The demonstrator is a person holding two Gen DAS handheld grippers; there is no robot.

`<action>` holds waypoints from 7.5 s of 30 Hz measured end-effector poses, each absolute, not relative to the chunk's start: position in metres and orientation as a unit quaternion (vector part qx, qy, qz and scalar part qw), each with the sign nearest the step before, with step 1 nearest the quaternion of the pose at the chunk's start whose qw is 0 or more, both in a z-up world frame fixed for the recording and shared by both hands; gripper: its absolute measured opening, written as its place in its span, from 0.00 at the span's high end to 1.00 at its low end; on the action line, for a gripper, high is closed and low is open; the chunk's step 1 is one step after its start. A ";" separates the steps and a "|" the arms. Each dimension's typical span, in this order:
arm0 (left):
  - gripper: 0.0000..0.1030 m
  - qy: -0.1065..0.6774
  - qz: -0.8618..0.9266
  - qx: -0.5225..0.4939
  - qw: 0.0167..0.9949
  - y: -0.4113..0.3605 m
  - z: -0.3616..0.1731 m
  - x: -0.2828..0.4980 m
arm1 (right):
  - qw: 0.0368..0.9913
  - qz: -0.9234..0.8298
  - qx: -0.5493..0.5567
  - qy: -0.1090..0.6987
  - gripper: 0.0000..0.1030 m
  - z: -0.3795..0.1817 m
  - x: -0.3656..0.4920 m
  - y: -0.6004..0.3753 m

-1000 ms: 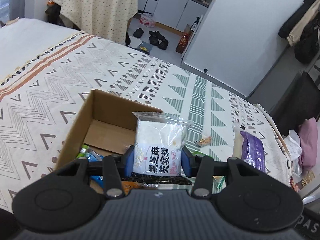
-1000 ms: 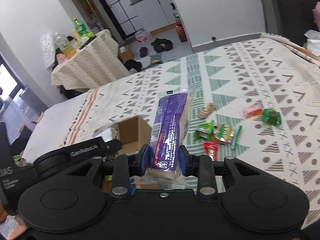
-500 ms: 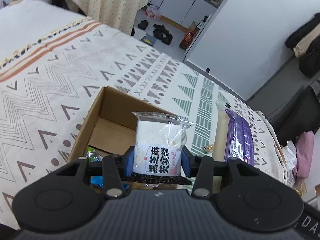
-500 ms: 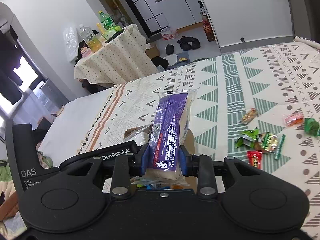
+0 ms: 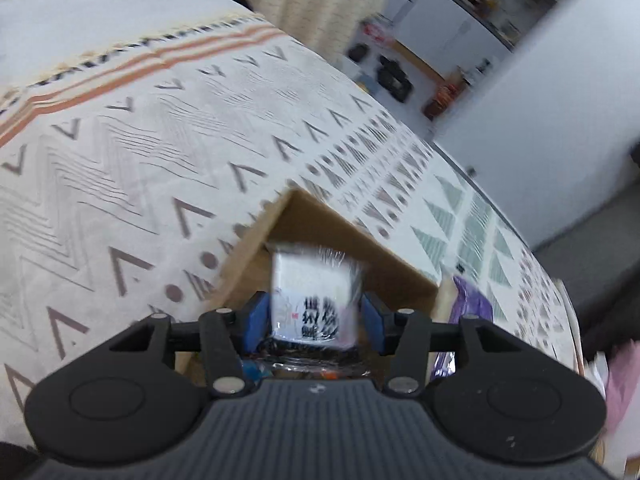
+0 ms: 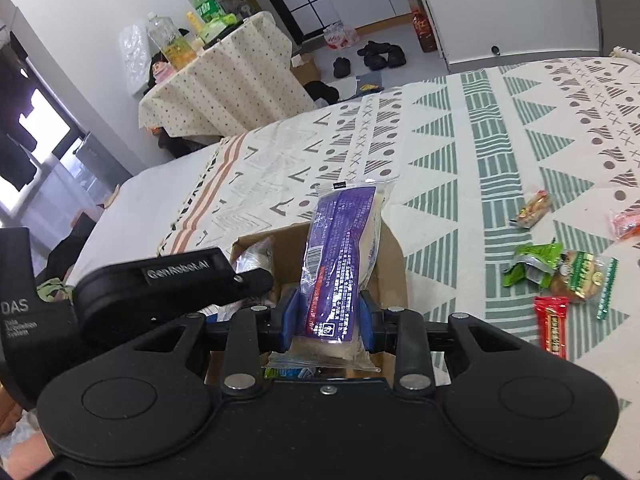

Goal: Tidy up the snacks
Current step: 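Open both grippers over the box to drop the packs inside, then move both grippers back over the remaining snacks, then grasp red candy with left gripper while right grasps green-wrapped candy, then carry both candies over the box, then open both grippers to drop the candies into the box, then move both grippers back over the remaining snacks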

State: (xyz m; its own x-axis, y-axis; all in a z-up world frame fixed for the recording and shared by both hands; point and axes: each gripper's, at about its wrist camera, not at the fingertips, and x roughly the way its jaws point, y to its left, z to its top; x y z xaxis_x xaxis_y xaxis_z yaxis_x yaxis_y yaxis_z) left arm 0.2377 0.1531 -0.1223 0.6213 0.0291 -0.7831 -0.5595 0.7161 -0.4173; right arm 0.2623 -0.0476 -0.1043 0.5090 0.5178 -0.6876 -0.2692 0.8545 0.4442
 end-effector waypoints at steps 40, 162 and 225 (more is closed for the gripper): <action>0.04 0.423 0.111 -0.197 0.877 0.032 -0.098 0.233 | 0.903 0.123 0.162 0.379 0.06 -0.065 0.202 -0.209; 0.82 0.406 0.065 -0.182 0.893 0.010 -0.084 0.229 | 0.895 0.116 0.272 0.334 0.64 -0.111 0.224 -0.243; 0.19 0.406 0.141 -0.250 0.868 0.086 -0.088 0.207 | 0.881 0.175 0.200 0.392 0.43 -0.106 0.208 -0.155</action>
State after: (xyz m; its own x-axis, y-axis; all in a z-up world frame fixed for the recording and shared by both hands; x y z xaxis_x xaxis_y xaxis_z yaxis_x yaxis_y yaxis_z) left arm 0.2069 0.0865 -0.0876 0.6301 0.0410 -0.7755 -0.4472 0.8356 -0.3192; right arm 0.2078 -0.1553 -0.1062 0.6321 0.4640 -0.6206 -0.1511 0.8593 0.4886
